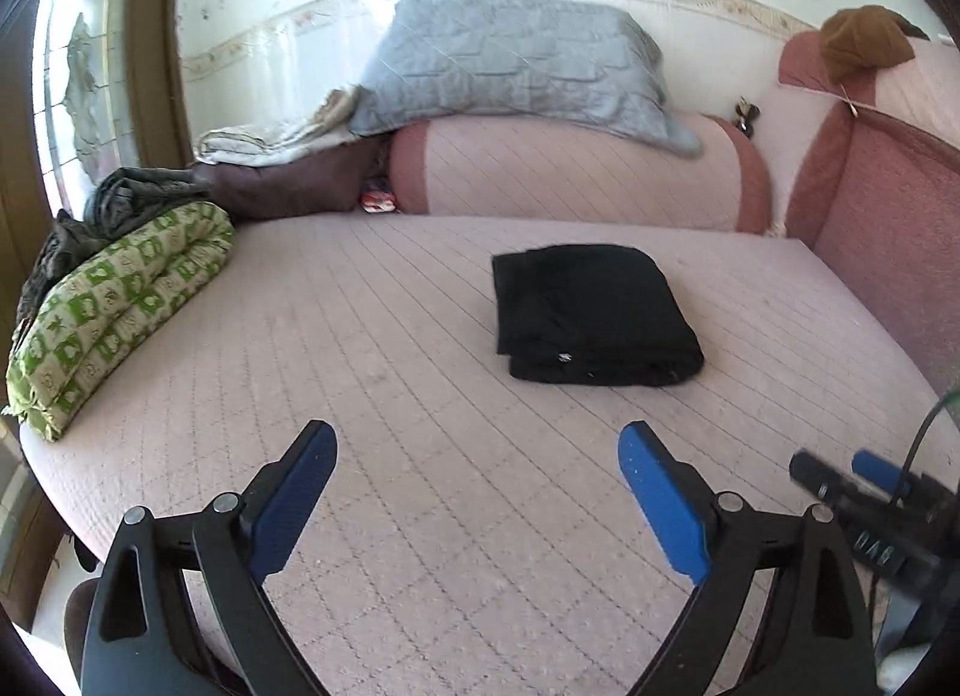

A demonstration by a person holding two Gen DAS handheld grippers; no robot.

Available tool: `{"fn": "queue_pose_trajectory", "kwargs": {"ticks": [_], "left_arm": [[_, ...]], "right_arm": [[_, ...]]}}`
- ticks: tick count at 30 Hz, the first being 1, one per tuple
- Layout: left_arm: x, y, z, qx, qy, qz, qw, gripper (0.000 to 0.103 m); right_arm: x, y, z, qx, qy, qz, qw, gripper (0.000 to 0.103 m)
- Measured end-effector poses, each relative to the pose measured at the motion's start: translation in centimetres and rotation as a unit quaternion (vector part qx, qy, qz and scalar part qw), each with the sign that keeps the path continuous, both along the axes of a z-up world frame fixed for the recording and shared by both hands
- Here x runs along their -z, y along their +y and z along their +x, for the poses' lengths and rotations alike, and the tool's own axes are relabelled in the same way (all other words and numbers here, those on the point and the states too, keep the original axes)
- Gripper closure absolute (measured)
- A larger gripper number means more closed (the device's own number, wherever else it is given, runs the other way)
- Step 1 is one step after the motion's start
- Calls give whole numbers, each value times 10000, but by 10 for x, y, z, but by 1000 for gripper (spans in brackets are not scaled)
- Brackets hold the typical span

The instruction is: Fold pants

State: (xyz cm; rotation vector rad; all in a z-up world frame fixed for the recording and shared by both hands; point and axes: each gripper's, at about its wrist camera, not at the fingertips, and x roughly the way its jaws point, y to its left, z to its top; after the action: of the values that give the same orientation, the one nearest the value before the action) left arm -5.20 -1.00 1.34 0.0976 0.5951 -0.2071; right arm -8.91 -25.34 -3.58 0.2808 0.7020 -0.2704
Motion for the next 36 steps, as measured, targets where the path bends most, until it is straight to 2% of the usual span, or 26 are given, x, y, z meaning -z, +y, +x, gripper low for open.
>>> {"fn": "queue_pose_trajectory", "kwargs": {"ticks": [4,6,11,24,36], "left_arm": [[0,2,7,-239,-5,-58,9997,7],[0,-1,10,-306,-6,-9,9995,7],[3,-4,12,-345,-63,153,9993,7],[35,-10,28,57,832,124,9964,7],[44,-21,26,296,1203,75,9923,7]], "right_arm": [[6,10,0,-92,43,-263,9996,18],[6,18,0,-165,5,-465,9988,18],[9,30,4,-329,44,-590,9977,18],[28,38,17,-526,452,-439,9966,18],[31,36,18,-520,531,-322,9967,18]]}}
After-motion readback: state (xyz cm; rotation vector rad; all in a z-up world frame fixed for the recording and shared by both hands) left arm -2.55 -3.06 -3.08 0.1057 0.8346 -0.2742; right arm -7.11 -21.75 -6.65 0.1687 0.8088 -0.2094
